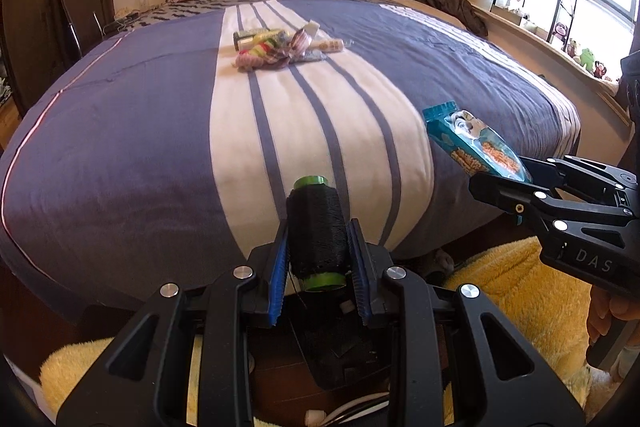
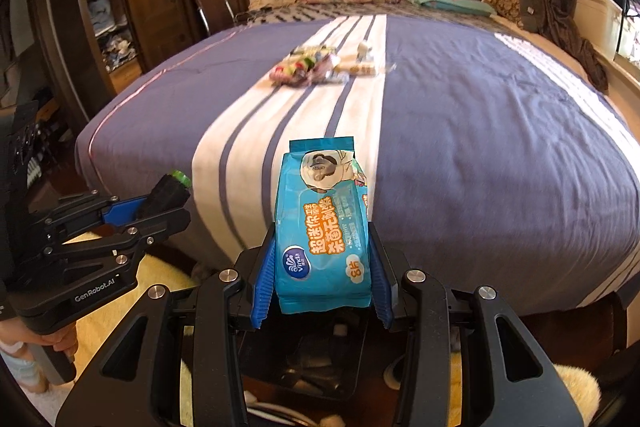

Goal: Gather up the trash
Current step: 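Carry both down to the bin, left releasing the spool while right releases the wipes pack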

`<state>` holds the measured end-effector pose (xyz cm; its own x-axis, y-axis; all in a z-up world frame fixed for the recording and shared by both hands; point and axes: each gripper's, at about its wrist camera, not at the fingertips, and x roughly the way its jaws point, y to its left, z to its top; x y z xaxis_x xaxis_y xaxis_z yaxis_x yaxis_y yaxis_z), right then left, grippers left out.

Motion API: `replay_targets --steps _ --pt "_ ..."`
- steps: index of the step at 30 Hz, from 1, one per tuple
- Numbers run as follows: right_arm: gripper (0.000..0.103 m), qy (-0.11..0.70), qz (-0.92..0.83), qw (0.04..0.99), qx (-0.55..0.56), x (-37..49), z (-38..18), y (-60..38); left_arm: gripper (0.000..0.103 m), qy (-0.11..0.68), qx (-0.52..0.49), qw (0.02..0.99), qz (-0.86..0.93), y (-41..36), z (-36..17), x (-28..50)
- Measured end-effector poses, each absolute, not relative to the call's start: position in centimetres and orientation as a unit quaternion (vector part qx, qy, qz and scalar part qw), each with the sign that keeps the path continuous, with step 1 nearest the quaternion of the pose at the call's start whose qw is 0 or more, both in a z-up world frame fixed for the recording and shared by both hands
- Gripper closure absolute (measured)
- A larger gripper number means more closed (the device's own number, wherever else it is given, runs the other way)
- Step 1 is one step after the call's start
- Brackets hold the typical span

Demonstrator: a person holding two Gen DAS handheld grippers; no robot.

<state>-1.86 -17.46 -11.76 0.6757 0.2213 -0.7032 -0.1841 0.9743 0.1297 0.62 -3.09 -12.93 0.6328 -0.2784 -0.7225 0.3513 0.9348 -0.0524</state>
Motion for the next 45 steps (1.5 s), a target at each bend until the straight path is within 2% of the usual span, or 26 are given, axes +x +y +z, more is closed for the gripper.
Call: replay_targets --steps 29,41,42,45 --pt "0.061 0.575 0.104 0.810 0.058 -1.0 -26.5 -16.7 0.077 0.557 0.032 0.807 -0.193 -4.1 -27.2 1.7" --pt "0.059 0.597 0.103 0.793 0.063 1.4 -27.3 -16.1 0.075 0.607 0.032 0.767 -0.204 -4.7 -30.6 3.0" --pt "0.058 0.597 0.104 0.793 0.063 1.5 -27.3 -16.0 0.073 0.610 0.032 0.766 -0.203 -4.6 -30.8 3.1" --pt "0.039 0.596 0.104 0.793 0.062 2.3 -27.6 -16.3 0.060 0.611 0.030 0.765 -0.199 -4.5 -30.9 3.2"
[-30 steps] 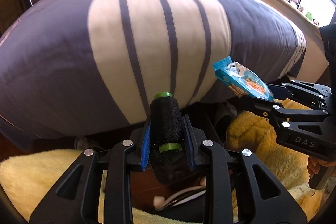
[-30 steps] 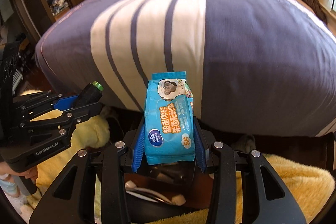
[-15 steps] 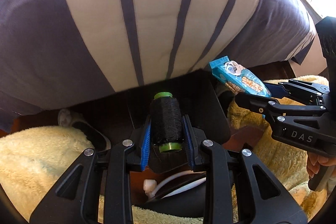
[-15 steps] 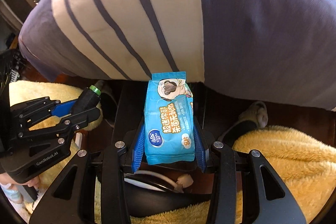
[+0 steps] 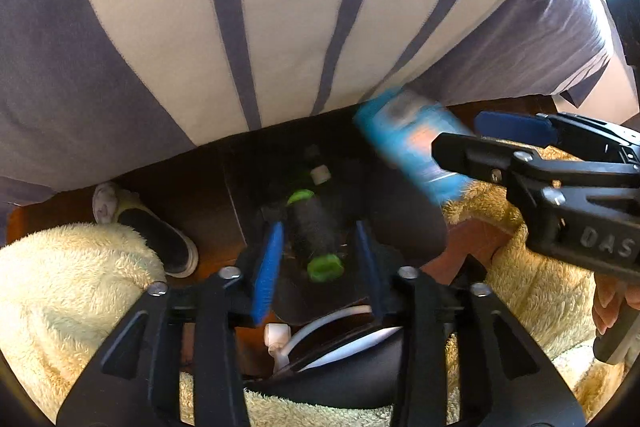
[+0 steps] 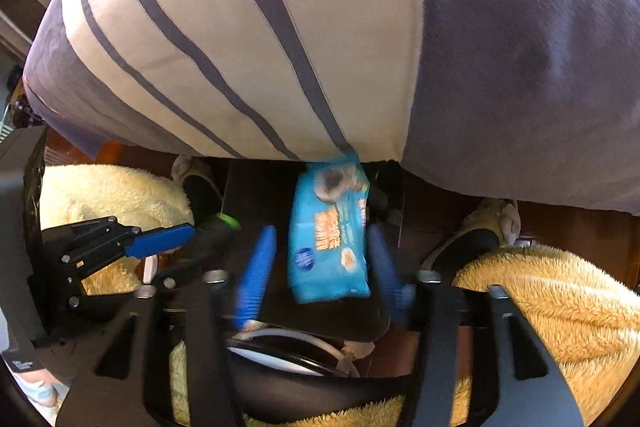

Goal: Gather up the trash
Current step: 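Carry both down to the bin, left releasing the spool while right releases the wipes pack, then raise both open tools back over the remaining items on the bed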

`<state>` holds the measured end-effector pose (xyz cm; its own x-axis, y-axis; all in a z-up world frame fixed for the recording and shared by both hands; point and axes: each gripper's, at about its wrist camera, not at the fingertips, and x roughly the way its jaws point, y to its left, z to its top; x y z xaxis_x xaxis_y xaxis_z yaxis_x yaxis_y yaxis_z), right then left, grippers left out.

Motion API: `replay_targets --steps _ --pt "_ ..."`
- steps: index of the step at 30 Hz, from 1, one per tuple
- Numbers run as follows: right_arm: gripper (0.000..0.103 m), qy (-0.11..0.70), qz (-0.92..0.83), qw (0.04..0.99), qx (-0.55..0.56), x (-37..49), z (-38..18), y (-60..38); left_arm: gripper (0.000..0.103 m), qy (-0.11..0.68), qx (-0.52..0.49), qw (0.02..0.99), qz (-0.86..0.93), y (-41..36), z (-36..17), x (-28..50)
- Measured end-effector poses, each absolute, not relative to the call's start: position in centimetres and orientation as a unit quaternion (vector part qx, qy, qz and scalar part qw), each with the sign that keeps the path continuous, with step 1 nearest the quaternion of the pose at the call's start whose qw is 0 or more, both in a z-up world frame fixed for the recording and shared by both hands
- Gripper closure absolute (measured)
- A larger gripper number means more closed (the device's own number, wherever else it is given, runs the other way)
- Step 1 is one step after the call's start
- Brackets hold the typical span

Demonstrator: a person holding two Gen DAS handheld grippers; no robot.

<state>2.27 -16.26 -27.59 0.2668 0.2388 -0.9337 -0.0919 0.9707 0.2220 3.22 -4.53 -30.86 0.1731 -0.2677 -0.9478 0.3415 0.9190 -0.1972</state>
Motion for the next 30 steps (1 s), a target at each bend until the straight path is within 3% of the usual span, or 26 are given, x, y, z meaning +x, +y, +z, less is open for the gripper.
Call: replay_targets --steps 8,10,12,15,30 --pt "0.039 0.578 0.090 0.809 0.067 2.6 -25.9 -16.9 0.040 0.600 0.031 0.778 -0.184 -4.0 -29.8 3.3" --pt "0.029 0.570 0.081 0.815 0.066 2.6 -25.3 -17.4 0.029 0.592 0.033 0.785 -0.180 -3.8 -29.0 3.3" --pt "0.027 0.563 0.072 0.821 0.062 2.6 -24.8 -17.7 0.018 0.584 0.035 0.792 -0.176 -3.5 -28.4 3.3" --pt "0.013 0.551 0.067 0.829 0.064 2.3 -23.9 -18.3 0.008 0.569 0.035 0.804 -0.170 -2.9 -26.9 3.3" --pt "0.010 0.434 0.054 0.898 0.048 1.7 -14.3 -19.9 0.008 0.465 0.041 0.872 -0.145 -0.8 -17.4 3.7"
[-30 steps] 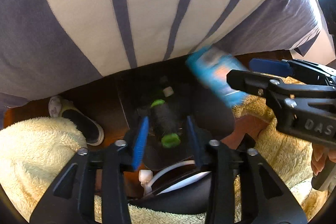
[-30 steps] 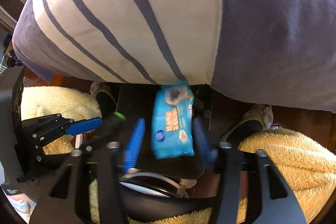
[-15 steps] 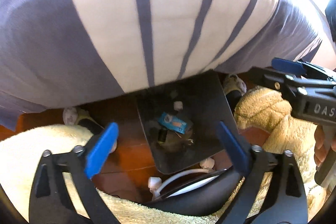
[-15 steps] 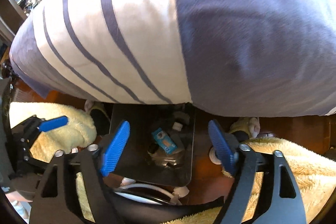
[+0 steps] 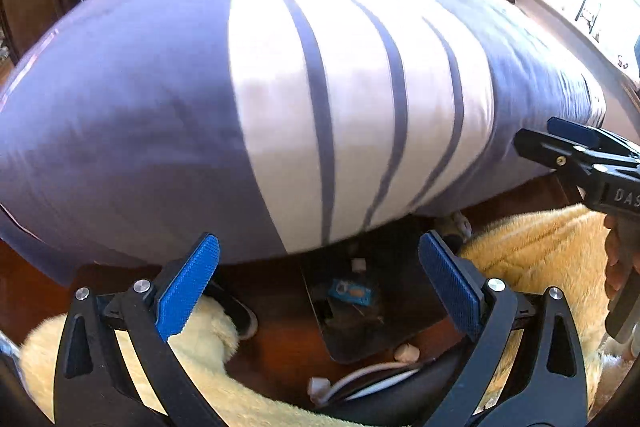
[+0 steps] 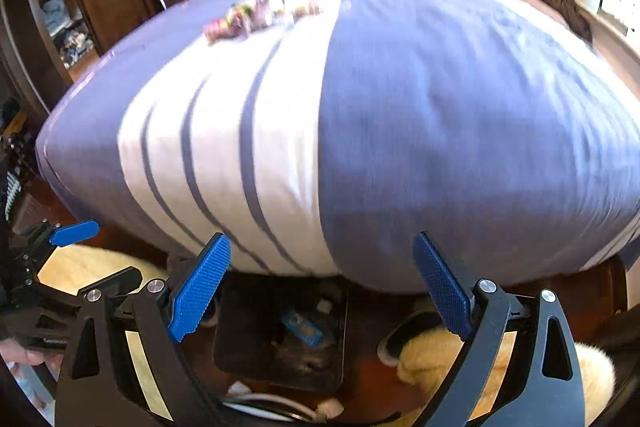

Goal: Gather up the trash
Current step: 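Raise both open tools back over the remaining items on the bed, then grasp the colourful hair-tie bundle with the left tool while the right tool grasps the brown ribbon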

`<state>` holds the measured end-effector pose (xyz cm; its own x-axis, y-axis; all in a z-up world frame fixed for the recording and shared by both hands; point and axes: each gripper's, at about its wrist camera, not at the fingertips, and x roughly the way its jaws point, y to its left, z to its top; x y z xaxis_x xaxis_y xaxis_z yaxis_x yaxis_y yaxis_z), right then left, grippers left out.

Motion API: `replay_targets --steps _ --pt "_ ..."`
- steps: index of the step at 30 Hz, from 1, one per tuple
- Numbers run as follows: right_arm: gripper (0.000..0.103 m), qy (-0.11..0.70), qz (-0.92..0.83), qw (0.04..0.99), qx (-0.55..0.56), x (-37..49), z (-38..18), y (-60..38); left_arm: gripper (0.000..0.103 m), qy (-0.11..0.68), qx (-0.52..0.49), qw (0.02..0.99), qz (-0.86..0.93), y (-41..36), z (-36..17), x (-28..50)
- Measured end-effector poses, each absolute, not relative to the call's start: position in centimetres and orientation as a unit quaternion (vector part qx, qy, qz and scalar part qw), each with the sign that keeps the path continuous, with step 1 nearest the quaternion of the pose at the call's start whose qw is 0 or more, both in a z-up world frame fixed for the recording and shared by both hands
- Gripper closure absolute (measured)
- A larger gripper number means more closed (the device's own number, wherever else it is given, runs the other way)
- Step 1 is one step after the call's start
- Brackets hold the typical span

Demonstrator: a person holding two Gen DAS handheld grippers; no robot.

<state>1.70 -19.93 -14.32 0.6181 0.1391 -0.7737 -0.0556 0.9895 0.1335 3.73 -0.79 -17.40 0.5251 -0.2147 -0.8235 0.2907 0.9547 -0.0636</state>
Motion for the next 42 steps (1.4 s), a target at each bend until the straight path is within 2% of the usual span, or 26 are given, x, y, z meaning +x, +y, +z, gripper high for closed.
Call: replay_targets --steps 9,15,34,40,42 --pt "0.010 0.377 0.057 0.924 0.034 4.1 -8.9 -20.4 0.008 0.417 0.040 0.899 -0.128 -0.1 -12.3 6.0" --pt "0.010 0.357 0.048 0.932 0.029 6.9 -7.3 -20.6 0.008 0.396 0.043 0.910 -0.113 0.7 -10.0 8.7" --pt "0.010 0.388 0.037 0.921 0.020 18.3 -9.2 -19.7 0.009 0.409 0.030 0.905 -0.115 -0.4 -10.8 18.5" --pt "0.010 0.391 0.036 0.920 0.018 20.1 -9.5 -20.0 0.027 0.411 0.025 0.903 -0.125 -1.4 -11.1 22.1" --pt "0.010 0.392 0.038 0.919 0.017 20.5 -9.7 -20.1 0.039 0.411 0.022 0.902 -0.127 -1.5 -11.2 23.3"
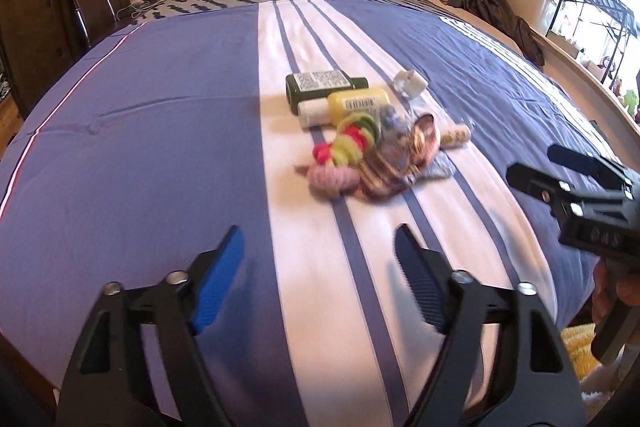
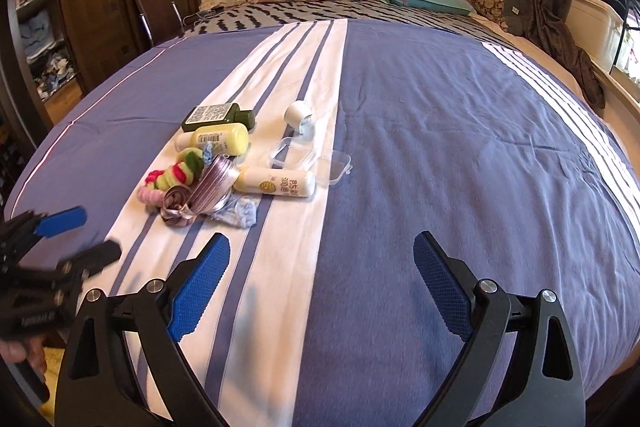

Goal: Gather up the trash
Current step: 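Grasp the colourful hair-tie bundle with the left tool while the right tool grasps the brown ribbon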

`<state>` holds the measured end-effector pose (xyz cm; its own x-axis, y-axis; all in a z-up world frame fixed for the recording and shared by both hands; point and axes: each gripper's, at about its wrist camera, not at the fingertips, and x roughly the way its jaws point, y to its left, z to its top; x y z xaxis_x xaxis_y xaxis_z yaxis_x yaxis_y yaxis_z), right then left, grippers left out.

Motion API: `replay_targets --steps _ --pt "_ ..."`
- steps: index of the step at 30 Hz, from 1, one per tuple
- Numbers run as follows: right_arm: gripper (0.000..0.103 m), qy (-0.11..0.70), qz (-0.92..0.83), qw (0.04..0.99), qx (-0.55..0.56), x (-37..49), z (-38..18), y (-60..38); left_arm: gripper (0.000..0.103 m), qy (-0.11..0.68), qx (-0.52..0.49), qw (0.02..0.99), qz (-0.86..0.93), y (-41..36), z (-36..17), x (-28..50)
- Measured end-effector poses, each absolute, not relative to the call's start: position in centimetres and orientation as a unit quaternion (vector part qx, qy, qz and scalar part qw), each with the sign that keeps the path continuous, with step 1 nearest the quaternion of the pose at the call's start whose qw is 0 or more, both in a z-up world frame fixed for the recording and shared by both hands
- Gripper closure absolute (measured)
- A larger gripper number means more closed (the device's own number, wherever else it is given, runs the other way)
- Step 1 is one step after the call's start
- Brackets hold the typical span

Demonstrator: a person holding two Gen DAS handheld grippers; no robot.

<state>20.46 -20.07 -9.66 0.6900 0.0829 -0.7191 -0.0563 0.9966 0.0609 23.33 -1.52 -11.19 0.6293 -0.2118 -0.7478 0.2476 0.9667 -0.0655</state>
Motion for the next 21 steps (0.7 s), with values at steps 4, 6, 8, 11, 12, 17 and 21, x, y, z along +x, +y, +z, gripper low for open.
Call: replay_targets --steps 4,6,8,11,12,17,21 --pt "0.010 0.393 0.046 0.918 0.018 20.9 -9.8 -20.2 0.050 0.413 0.014 0.902 -0.129 -1.4 -11.4 25.6" --pt "0.010 0.393 0.050 0.918 0.017 21.1 -9.9 -20.1 0.050 0.413 0.016 0.901 -0.131 -1.6 -11.3 26.5" --pt "0.010 0.393 0.053 0.918 0.017 21.4 -9.8 -19.9 0.050 0.413 0.023 0.900 -0.134 -2.0 -11.4 27.5" --pt "0.010 0.394 0.059 0.917 0.021 21.6 -9.9 -20.0 0.050 0.420 0.035 0.896 -0.138 -2.9 -11.9 29.0" --pt "0.010 0.394 0.060 0.917 0.022 21.7 -9.9 -20.0 0.050 0.422 0.039 0.894 -0.142 -3.1 -12.1 29.3" --pt "0.010 0.397 0.061 0.915 0.020 22.2 -10.2 -20.0 0.062 0.428 0.050 0.890 -0.151 -3.8 -13.3 30.5" --pt "0.010 0.402 0.066 0.913 0.017 22.7 -10.4 -19.3 0.072 0.419 0.043 0.893 -0.156 -3.2 -12.7 30.3"
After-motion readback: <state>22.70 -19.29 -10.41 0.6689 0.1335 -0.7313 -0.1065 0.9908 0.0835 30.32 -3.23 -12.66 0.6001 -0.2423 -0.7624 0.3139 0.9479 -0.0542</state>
